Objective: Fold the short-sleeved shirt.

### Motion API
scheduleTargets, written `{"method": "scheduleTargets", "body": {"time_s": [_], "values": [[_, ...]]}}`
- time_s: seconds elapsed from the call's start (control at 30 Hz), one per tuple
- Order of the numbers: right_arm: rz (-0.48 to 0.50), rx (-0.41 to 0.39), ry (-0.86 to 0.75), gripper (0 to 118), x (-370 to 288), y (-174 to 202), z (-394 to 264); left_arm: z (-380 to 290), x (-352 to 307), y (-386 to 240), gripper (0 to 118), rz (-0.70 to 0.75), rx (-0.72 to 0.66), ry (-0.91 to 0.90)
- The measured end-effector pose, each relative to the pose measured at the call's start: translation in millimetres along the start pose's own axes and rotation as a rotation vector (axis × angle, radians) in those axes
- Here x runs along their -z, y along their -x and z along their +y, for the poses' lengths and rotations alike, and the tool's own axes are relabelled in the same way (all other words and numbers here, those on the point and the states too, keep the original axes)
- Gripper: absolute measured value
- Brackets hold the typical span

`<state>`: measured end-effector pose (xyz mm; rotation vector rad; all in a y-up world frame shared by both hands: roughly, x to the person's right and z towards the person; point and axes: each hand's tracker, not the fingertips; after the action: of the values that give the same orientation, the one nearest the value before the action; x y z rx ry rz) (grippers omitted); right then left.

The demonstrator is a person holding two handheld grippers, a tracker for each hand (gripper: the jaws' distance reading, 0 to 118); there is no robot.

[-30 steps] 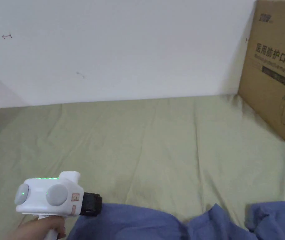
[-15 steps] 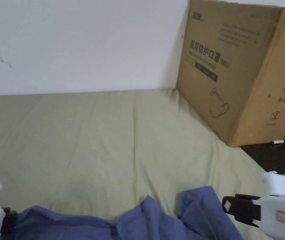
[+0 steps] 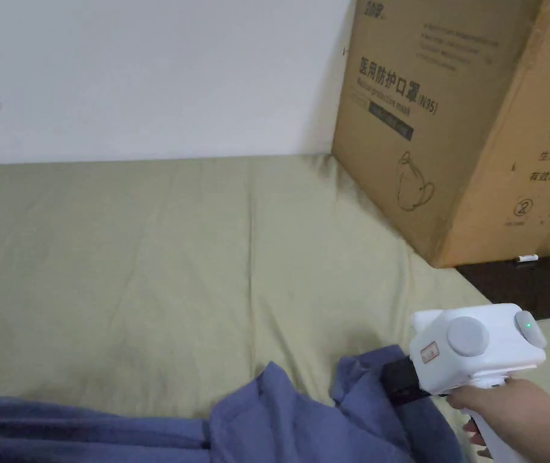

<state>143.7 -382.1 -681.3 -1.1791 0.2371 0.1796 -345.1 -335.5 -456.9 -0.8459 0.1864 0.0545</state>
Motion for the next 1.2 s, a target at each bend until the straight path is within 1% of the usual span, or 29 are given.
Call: {"method": "scheduleTargets", "body": {"time_s": [0.03,0.07,0.1,0.13,0.17,0.2,0.27,0.33,0.4,0.47,0.53,0.67,0.8,0.83,0.93,1.0,1.07,1.1,1.2], "values": [[0.002,-0.026,-0.019,54,-7,6,0,-1,7,9,1,0.001,-0.007,0.012],[0.025,-0.047,-0.034,0,-9,1,-2,-4,7,9,1,0.002,-0.017,0.019],[0.083,-0.068,-0.023,0,-14,3,-3,-6,4,9,1,0.000,-0.034,0.020],[0.144,-0.038,-0.038,0,-21,2,-7,-8,-1,9,1,-0.004,-0.054,0.013],[0.183,-0.010,-0.065,0,-30,0,-11,-8,0,24,1,-0.009,-0.076,-0.005],[0.193,0.010,-0.106,0,-42,-1,-15,-7,-9,26,1,-0.015,-0.103,-0.030],[0.114,0.041,-0.230,0,-69,-8,-22,-2,-31,31,1,-0.014,-0.134,-0.081],[0.075,0.058,-0.324,0,-108,-16,-26,7,-59,37,1,-0.016,-0.139,-0.121],[0.065,0.063,-0.403,0,-144,-29,-31,17,-91,40,1,-0.013,-0.134,-0.171],[0.071,0.088,-0.475,0,-182,-39,-31,28,-124,45,1,-0.022,-0.131,-0.231],[0.066,0.122,-0.558,0,-225,-50,-36,37,-167,46,1,0.016,-0.120,-0.313],[0.079,0.146,-0.702,0,-290,-71,-33,53,-244,53,1,0.022,-0.117,-0.474],[0.101,0.175,-0.820,0,-361,-69,-28,71,-319,37,1,0.046,-0.091,-0.588],[0.091,0.167,-0.856,0,-378,-68,-25,83,-308,70,1,0.058,-0.081,-0.623],[0.090,0.140,-0.932,0,-423,-57,-13,101,-341,68,1,0.071,-0.076,-0.674],[0.087,0.131,-0.956,0,-448,-49,-2,116,-352,70,1,0.077,-0.089,-0.691],[0.083,0.123,-0.975,0,-466,-43,12,130,-360,72,1,0.081,-0.105,-0.705],[0.079,0.120,-0.982,0,-474,-40,20,133,-370,57,1,0.084,-0.114,-0.711],[0.073,0.121,-1.004,0,-491,-33,47,151,-373,57,1,0.081,-0.132,-0.713]]}}
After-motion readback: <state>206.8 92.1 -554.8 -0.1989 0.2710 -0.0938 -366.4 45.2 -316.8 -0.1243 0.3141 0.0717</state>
